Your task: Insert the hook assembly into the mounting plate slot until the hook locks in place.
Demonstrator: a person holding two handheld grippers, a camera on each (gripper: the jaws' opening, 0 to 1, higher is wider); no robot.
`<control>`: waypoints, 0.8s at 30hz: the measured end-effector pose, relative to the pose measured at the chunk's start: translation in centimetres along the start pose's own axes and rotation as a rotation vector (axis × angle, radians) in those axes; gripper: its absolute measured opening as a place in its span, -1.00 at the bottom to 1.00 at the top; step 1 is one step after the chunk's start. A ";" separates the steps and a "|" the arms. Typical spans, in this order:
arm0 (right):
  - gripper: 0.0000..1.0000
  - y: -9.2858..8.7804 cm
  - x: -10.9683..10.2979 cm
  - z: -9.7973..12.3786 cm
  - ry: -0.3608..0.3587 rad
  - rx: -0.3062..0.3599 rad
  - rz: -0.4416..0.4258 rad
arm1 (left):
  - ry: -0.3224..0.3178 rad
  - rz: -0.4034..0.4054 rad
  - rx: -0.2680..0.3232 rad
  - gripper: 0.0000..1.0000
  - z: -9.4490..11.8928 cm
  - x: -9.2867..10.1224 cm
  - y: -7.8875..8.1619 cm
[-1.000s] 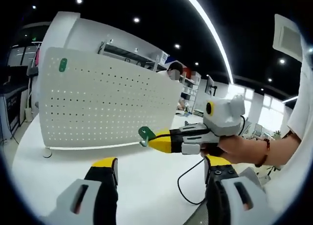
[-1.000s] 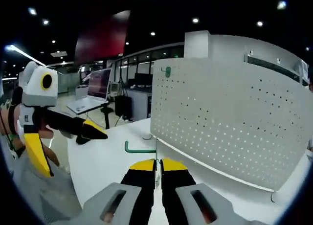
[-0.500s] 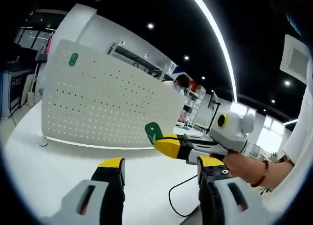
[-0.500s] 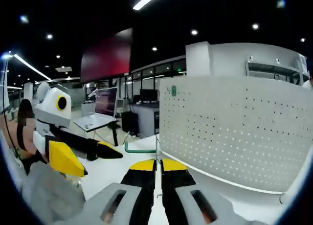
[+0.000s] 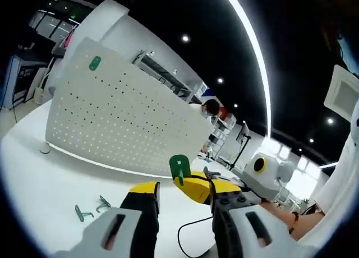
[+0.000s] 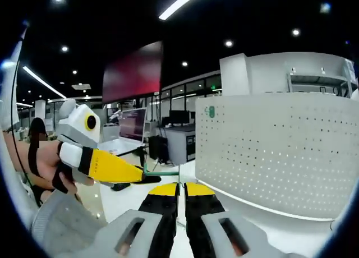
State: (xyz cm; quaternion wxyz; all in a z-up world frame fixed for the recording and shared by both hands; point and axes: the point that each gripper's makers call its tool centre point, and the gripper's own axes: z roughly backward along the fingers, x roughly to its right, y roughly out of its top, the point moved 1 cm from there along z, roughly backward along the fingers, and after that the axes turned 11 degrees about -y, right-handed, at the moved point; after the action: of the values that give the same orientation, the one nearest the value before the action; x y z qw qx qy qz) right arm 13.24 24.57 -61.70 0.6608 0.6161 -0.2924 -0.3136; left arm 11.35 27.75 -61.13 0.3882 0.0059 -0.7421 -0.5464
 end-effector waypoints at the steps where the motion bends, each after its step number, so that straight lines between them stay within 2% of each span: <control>1: -0.95 0.1 0.0 0.1 -0.005 0.007 0.007 | -0.001 0.008 0.005 -0.43 0.0 0.0 0.0; 5: -0.95 0.3 -0.3 0.2 -0.004 0.013 0.007 | -0.003 0.028 0.018 -0.50 -0.1 0.2 0.0; 7: -0.95 0.4 -0.4 0.4 -0.003 0.017 0.013 | -0.002 0.028 0.004 -0.55 -0.2 0.2 -0.2; 16: -0.95 0.4 -0.9 0.7 0.023 0.029 0.039 | -0.015 0.042 -0.006 -0.87 -0.4 0.4 -0.2; 24: -0.95 0.7 -1.1 0.6 0.013 0.053 0.061 | -0.020 0.079 0.003 -0.93 -0.2 0.5 0.0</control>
State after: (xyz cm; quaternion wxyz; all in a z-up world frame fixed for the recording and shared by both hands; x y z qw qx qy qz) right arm 12.18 25.08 -60.96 0.6552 0.6262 -0.3150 -0.2817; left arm 11.14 27.35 -60.90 0.4021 -0.0280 -0.7464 -0.5295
